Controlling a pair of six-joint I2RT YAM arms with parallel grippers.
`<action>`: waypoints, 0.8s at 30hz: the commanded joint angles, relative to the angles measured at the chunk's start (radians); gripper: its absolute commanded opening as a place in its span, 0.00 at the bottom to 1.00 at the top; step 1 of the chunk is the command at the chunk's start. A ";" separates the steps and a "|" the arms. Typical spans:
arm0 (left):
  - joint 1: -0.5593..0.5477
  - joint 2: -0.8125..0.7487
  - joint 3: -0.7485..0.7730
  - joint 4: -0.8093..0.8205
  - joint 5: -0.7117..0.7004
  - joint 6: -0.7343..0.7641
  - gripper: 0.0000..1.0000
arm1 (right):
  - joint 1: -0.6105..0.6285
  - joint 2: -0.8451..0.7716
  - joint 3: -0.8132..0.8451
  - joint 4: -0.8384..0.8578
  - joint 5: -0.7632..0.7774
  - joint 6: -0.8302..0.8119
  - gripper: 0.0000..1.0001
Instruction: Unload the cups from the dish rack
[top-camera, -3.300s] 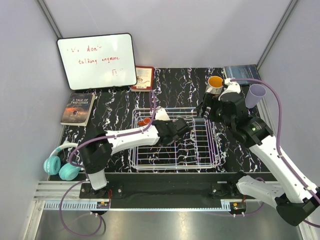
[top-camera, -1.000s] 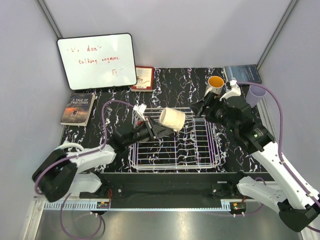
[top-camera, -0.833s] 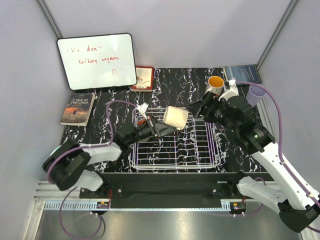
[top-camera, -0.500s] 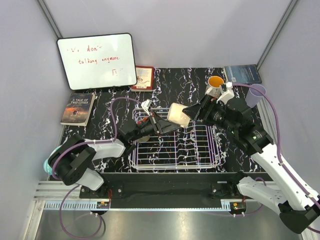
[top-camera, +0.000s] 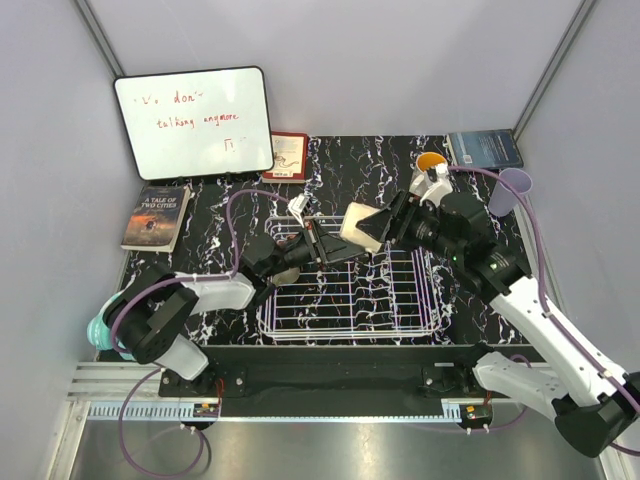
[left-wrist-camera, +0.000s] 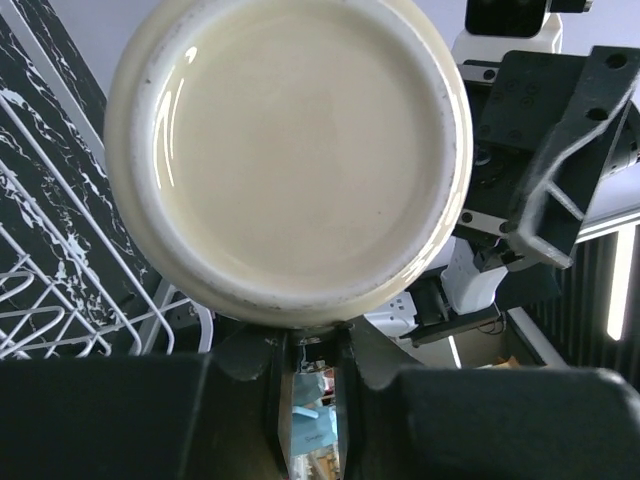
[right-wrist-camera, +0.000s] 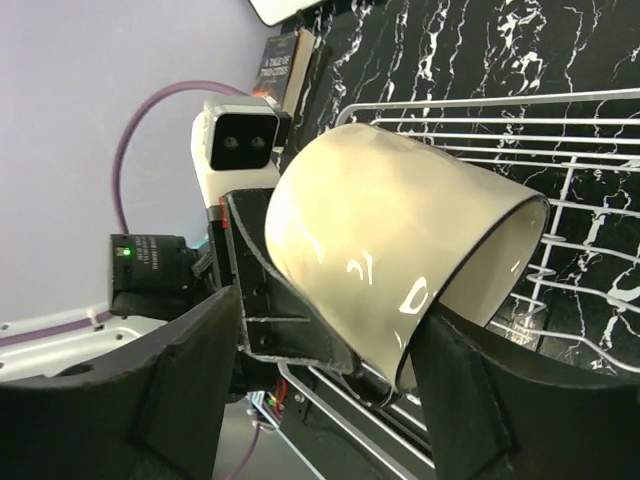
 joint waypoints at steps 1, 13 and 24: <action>0.000 0.021 0.094 0.329 0.079 -0.046 0.00 | 0.003 0.048 0.008 0.126 -0.077 -0.014 0.69; 0.004 0.079 0.117 0.329 0.149 -0.083 0.00 | 0.003 0.065 -0.002 0.161 -0.093 -0.028 0.00; 0.012 0.168 0.183 0.316 0.257 -0.135 0.87 | 0.005 0.003 0.057 0.080 -0.014 -0.089 0.00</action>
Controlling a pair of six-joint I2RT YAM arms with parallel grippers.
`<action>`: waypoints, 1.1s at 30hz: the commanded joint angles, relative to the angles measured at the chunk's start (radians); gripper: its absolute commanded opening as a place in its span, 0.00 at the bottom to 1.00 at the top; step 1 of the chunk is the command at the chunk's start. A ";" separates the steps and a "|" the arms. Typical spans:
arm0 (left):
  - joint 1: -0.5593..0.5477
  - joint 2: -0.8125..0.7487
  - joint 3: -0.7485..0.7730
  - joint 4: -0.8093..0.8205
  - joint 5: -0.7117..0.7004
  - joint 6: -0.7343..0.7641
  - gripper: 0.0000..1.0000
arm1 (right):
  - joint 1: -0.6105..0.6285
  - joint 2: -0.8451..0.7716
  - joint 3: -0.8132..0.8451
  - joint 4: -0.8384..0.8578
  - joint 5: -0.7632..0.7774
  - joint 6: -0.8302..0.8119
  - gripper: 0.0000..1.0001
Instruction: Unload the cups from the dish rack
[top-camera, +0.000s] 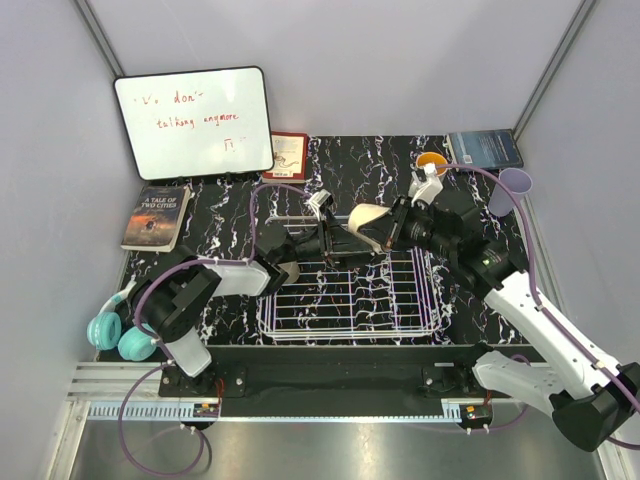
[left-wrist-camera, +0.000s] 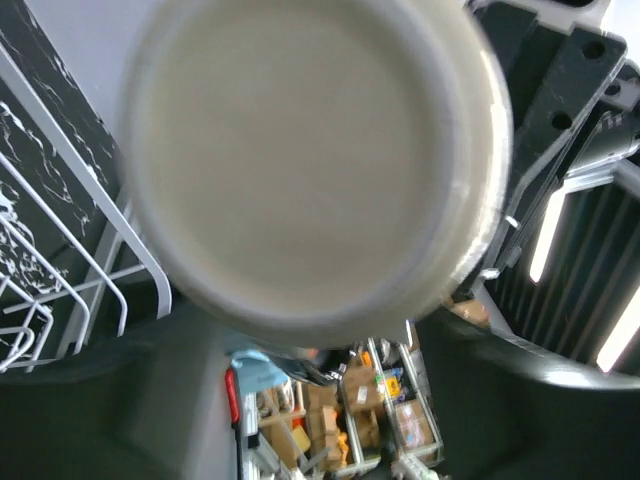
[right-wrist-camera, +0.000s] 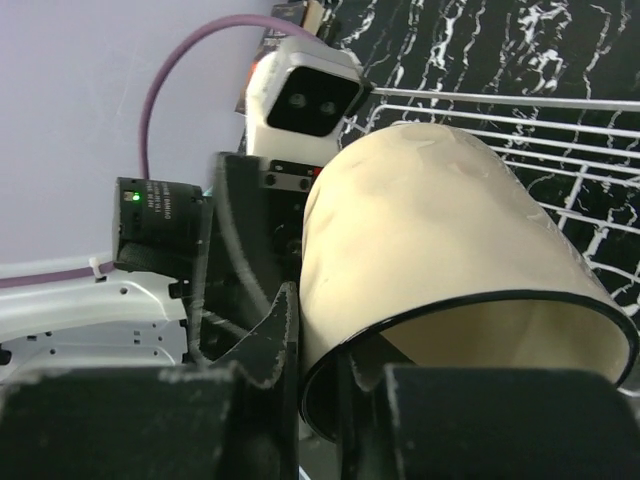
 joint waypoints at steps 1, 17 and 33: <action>-0.001 0.001 0.053 0.238 0.075 0.029 0.90 | 0.006 -0.042 0.079 0.025 0.058 -0.013 0.00; 0.096 -0.193 -0.059 -0.381 0.046 0.269 0.99 | 0.002 0.376 0.642 -0.321 0.478 -0.272 0.00; 0.097 -0.292 0.249 -1.546 -0.359 0.816 0.99 | -0.106 1.286 1.699 -0.931 0.647 -0.277 0.00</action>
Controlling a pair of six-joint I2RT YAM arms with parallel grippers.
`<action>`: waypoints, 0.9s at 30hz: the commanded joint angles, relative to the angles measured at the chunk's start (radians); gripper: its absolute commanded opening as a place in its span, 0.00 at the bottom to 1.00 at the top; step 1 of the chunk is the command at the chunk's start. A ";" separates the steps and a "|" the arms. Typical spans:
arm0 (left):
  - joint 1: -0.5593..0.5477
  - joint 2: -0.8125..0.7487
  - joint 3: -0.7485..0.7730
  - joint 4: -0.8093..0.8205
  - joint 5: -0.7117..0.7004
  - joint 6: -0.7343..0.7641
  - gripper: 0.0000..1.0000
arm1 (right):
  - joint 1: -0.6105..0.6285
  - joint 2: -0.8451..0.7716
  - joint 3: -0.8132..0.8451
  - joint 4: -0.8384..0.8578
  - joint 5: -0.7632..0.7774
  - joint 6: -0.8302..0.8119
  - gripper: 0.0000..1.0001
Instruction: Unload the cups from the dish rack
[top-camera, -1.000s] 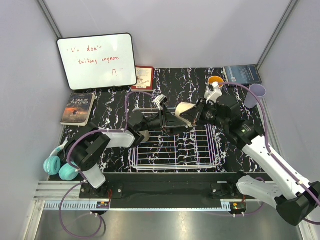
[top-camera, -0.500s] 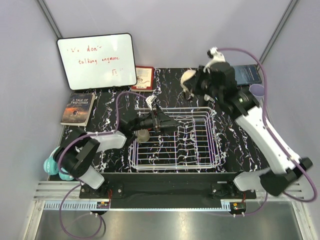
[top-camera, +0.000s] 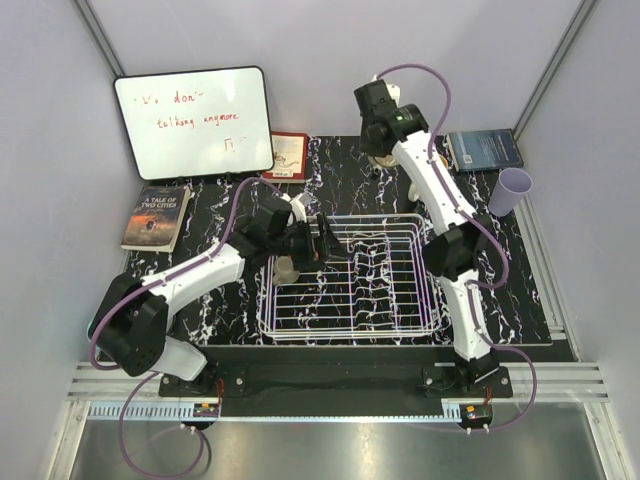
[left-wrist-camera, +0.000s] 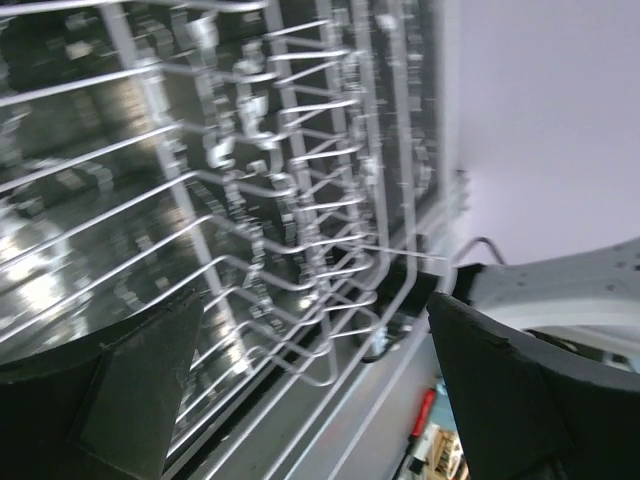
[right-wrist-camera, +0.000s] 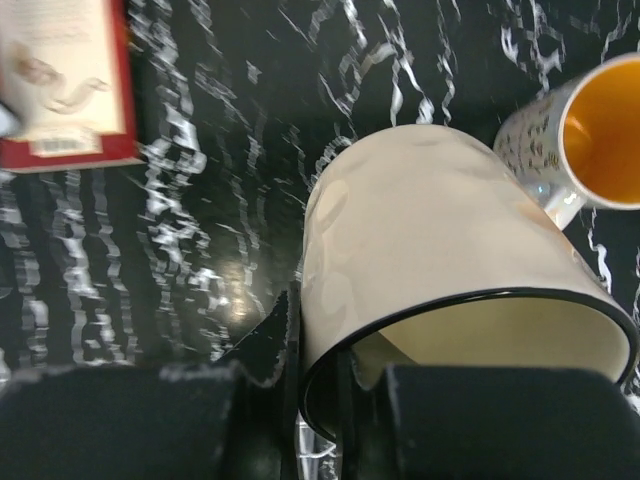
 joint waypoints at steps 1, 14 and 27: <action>0.003 -0.033 0.074 -0.257 -0.134 0.121 0.99 | -0.013 0.041 0.098 -0.095 0.048 0.010 0.00; 0.001 0.042 0.096 -0.282 -0.136 0.129 0.99 | -0.102 0.193 0.108 -0.069 -0.077 0.043 0.00; 0.003 0.107 0.145 -0.314 -0.153 0.138 0.99 | -0.136 0.361 0.148 -0.018 -0.192 0.057 0.00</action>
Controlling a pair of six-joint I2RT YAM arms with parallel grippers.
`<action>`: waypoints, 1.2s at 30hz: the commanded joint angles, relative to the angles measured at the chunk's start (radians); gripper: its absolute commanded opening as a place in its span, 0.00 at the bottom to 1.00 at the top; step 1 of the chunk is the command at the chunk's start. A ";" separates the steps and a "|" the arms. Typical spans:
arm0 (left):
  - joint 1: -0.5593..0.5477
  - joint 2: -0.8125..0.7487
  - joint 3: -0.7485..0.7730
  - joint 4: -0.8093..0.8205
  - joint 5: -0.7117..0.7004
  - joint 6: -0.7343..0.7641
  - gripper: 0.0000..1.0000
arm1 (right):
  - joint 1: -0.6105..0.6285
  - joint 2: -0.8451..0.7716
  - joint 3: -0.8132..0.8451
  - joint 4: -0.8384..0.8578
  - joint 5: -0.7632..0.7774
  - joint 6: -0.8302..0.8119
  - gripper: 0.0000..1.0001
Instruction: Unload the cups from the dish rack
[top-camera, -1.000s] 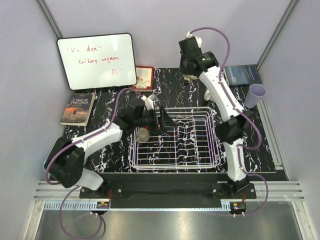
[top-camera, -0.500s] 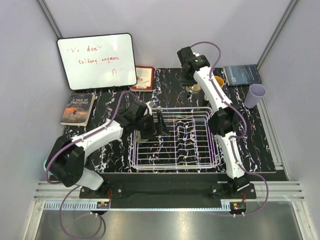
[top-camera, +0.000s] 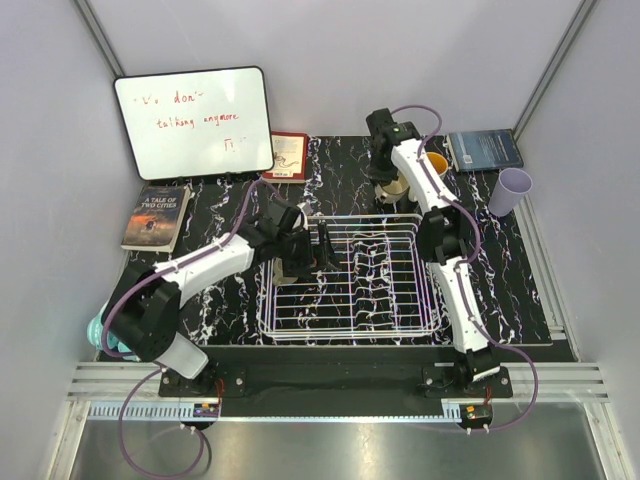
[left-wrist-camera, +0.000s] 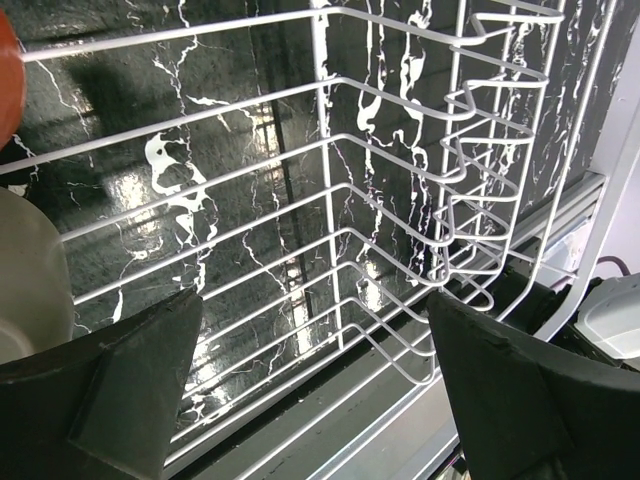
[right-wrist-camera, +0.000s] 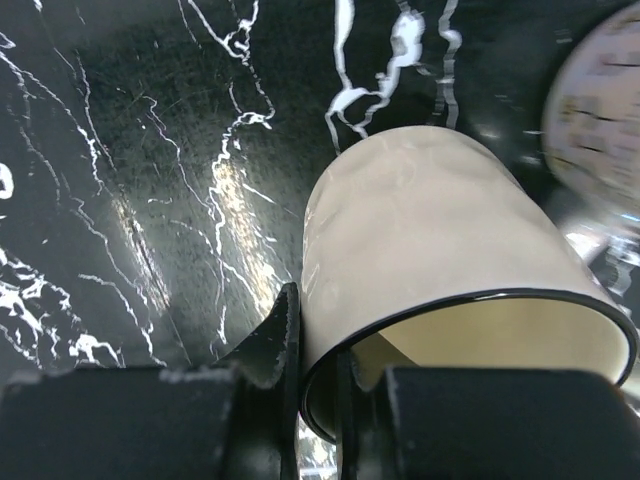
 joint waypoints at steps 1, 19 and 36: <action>0.002 0.019 0.053 0.000 -0.016 0.012 0.99 | 0.006 0.022 0.079 0.051 -0.040 0.012 0.00; 0.002 0.092 0.125 -0.034 -0.017 0.018 0.99 | 0.006 0.033 0.070 0.049 -0.032 0.012 0.29; 0.001 0.052 0.170 -0.099 -0.151 0.058 0.99 | 0.038 -0.171 0.086 0.062 0.029 0.024 0.75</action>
